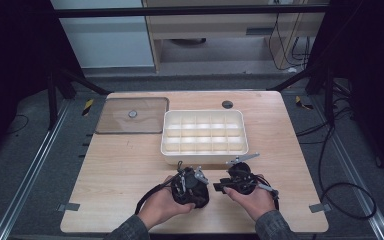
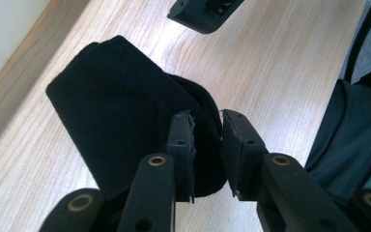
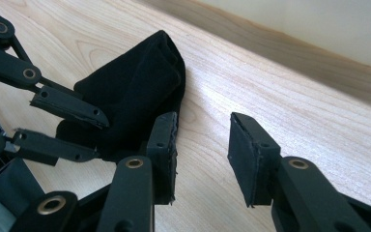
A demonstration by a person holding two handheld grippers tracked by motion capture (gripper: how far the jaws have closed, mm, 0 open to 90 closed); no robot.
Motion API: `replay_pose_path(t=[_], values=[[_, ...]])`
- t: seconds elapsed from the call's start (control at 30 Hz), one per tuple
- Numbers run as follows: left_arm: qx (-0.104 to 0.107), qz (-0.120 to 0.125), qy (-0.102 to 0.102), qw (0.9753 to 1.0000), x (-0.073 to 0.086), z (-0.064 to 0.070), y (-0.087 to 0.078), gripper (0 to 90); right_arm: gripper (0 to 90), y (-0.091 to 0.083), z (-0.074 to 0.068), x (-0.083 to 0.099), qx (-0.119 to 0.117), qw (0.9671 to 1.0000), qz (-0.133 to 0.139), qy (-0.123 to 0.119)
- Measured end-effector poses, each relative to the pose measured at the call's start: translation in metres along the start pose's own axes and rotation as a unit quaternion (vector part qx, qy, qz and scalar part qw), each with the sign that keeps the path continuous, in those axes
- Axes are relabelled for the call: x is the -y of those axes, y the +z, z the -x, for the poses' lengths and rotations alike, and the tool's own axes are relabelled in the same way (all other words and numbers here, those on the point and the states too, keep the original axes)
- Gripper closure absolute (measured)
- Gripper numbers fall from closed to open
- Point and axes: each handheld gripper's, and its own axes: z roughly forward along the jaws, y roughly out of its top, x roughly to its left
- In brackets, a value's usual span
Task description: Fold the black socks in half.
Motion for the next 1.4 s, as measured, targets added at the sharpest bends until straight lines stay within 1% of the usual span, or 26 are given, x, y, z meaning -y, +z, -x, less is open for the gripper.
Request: replay_pose_path(t=[0.13, 0.27, 0.37, 0.6, 0.73, 0.8, 0.87, 0.93, 1.03, 1.1, 1.2, 1.23, 1.27, 1.37, 1.4], values=[[-0.001, 0.005, -0.003, 1.0, 0.001, 0.001, -0.003, 71.8, 63.3, -0.002, 0.001, -0.001, 0.0, 0.9999, 0.009, 0.006], [-0.001, 0.005, -0.004, 1.0, 0.002, 0.002, -0.002, 71.2, 63.6, -0.003, 0.001, -0.004, -0.004, 0.9998, 0.019, 0.01], [0.0, 0.008, -0.006, 1.0, 0.002, 0.001, 0.0, 71.3, 63.8, -0.003, -0.002, -0.007, -0.007, 0.9997, 0.024, 0.006], [-0.002, 0.018, -0.007, 0.9998, 0.004, 0.002, 0.0, 70.1, 62.5, 0.007, -0.008, -0.014, -0.017, 0.9995, 0.026, 0.001], [-0.001, 0.02, -0.007, 0.9998, 0.005, 0.002, 0.0, 69.8, 62.1, 0.011, -0.011, -0.016, -0.02, 0.9995, 0.024, 0.001], [0.001, 0.024, -0.01, 0.9997, 0.006, 0.001, 0.0, 69.4, 62.4, 0.014, -0.013, -0.018, -0.029, 0.9991, 0.029, 0.0], [0.003, 0.027, -0.012, 0.9996, 0.006, 0.001, 0.001, 69.4, 62.0, 0.015, -0.013, -0.019, -0.032, 0.999, 0.03, 0.0], [0.004, 0.027, -0.013, 0.9995, 0.007, 0.001, 0.001, 69.4, 60.3, 0.019, -0.016, -0.021, -0.033, 0.9991, 0.026, 0.001], [0.005, 0.029, -0.013, 0.9995, 0.007, 0.002, 0.001, 69.2, 59.0, 0.023, -0.017, -0.023, -0.032, 0.9992, 0.023, -0.003], [0.006, 0.03, -0.013, 0.9995, 0.008, 0.003, 0.002, 68.9, 58.9, 0.029, -0.02, -0.024, -0.03, 0.9994, 0.015, -0.004], [0.006, 0.03, -0.013, 0.9994, 0.008, 0.004, 0.001, 68.1, 65.2, 0.034, -0.022, -0.023, -0.019, 0.9997, 0.003, -0.014], [0.006, 0.03, -0.013, 0.9994, 0.008, 0.004, 0.001, 67.9, 65.2, 0.034, -0.022, -0.023, -0.019, 0.9997, 0.003, -0.014], [0.007, 0.031, -0.012, 0.9994, 0.008, 0.004, 0.0, 67.9, 68.4, 0.035, -0.021, -0.022, -0.018, 0.9998, -0.004, -0.012], [0.01, 0.035, -0.01, 0.9993, 0.008, 0.006, -0.004, 67.7, 70.1, 0.035, -0.02, -0.021, -0.014, 0.9998, -0.009, -0.011], [0.013, 0.042, -0.009, 0.999, 0.008, 0.008, -0.008, 67.6, 70.4, 0.035, -0.019, -0.02, -0.012, 0.9998, -0.014, -0.012]])
